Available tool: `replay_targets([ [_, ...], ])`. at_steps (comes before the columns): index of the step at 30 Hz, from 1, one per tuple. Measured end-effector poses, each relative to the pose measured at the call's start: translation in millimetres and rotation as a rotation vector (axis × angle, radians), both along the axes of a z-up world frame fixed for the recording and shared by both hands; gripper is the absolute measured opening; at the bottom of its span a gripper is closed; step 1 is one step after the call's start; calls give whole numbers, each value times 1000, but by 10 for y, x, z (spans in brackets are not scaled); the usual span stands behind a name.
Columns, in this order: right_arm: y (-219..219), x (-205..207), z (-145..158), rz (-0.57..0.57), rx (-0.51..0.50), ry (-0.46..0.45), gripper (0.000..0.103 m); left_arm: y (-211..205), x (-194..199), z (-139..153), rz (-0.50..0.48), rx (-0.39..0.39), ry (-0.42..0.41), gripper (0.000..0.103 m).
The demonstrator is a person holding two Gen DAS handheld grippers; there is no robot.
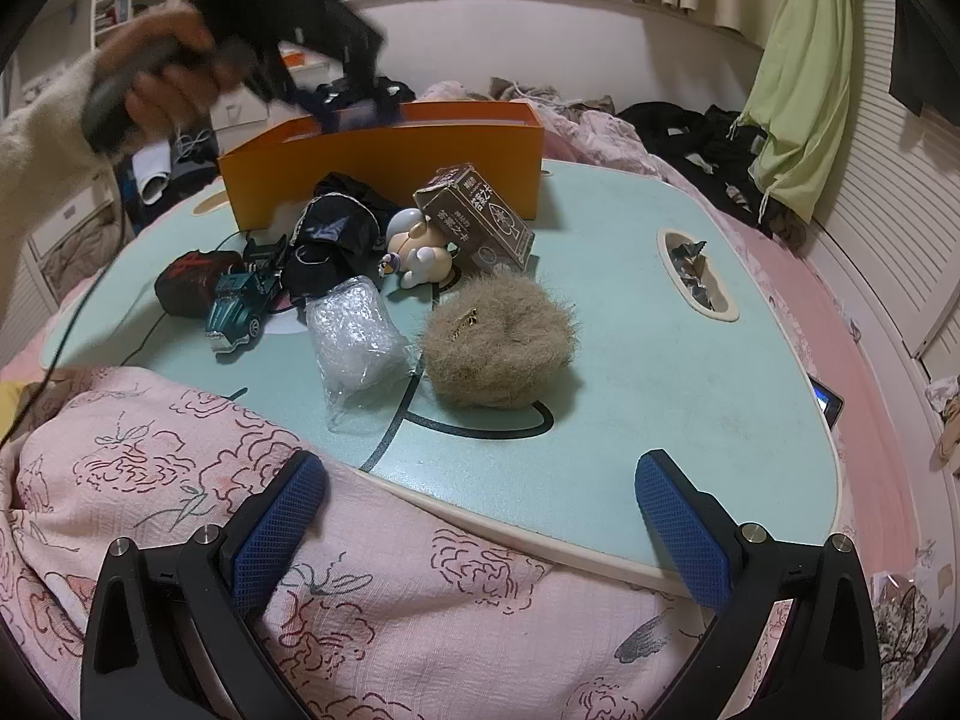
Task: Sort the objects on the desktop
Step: 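Lift the blue tin out and set it on the black bag, open left gripper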
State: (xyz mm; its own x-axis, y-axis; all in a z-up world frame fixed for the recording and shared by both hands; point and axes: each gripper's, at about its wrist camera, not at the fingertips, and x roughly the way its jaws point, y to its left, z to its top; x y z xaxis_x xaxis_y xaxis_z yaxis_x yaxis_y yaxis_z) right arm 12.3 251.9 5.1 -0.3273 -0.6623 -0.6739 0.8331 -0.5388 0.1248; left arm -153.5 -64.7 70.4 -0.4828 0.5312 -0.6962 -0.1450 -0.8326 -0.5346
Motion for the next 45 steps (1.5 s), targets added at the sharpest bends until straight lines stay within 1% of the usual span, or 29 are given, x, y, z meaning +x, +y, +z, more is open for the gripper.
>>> replay_targets([
  [1,1,0,0,0,0,0,103,-49,65,109,12,30,33,67],
  [3,1,-1,-1,3,0,1,103,-91,298,337,-3,77,113,67],
  [5,-5,0,0,4,-1,1,103,-9,632,532,-38,83,190,67],
  [6,2,-1,-2,4,-1,1,103,54,744,575,-54,71,210,67],
  [8,-4,-2,-1,6,-1,1,103,232,984,508,-80,23,226,67],
  [9,-11,-1,0,6,-1,1,103,314,1050,462,-78,-1,220,67],
  [11,-2,-2,-2,7,-2,2,103,465,1131,276,-90,-44,199,67],
  [13,4,-2,-3,8,-2,2,103,619,1174,47,-107,-53,173,67],
  [15,-8,-2,-2,9,-2,2,103,718,1221,-62,-113,-49,168,67],
  [17,-3,-1,-2,11,-3,3,103,707,1224,-96,-59,-55,179,67],
  [18,-10,0,0,11,-3,3,103,644,1258,-80,-8,-42,191,67],
  [20,-11,-2,-3,12,-3,3,103,544,1386,21,46,-2,236,68],
  [22,5,-3,-6,14,-3,3,103,411,1566,128,84,27,303,75],
  [23,-9,-6,-5,14,-3,0,103,353,1664,163,111,26,331,82],
  [25,-9,-4,-14,13,-4,-5,103,269,1871,165,170,-11,367,83],
  [27,-13,-12,-13,14,-5,-9,103,249,2031,71,198,-54,363,83],
  [28,-27,-9,-8,15,-5,-8,103,257,2133,-41,202,-62,346,83],
  [30,-16,-8,-11,15,-6,-10,103,318,2235,-220,190,-78,301,83],
  [33,-14,-30,20,20,-15,-21,103,501,2344,-498,171,-156,246,83],
  [34,-6,-48,52,17,-18,-17,100,557,2330,-559,168,-177,235,83],
  [36,34,-83,191,10,-35,24,98,645,2220,-688,162,-202,192,83],
  [37,65,-106,289,-1,-55,49,98,630,2207,-723,172,-172,188,84],
  [38,97,-157,430,-26,-86,74,98,613,2174,-745,188,-158,183,86],
  [39,109,-217,554,-49,-110,91,98,602,2154,-752,194,-168,177,89],
  [40,97,-303,693,-71,-134,104,98,613,2110,-755,197,-188,168,93],
  [41,52,-421,839,-96,-159,110,98,625,2074,-772,194,-187,156,103],
  [43,-114,-670,1013,-142,-173,87,98,633,2054,-781,203,-189,153,103],
  [45,-398,-950,1093,-181,-144,32,96,627,2074,-793,211,-189,163,103],
])
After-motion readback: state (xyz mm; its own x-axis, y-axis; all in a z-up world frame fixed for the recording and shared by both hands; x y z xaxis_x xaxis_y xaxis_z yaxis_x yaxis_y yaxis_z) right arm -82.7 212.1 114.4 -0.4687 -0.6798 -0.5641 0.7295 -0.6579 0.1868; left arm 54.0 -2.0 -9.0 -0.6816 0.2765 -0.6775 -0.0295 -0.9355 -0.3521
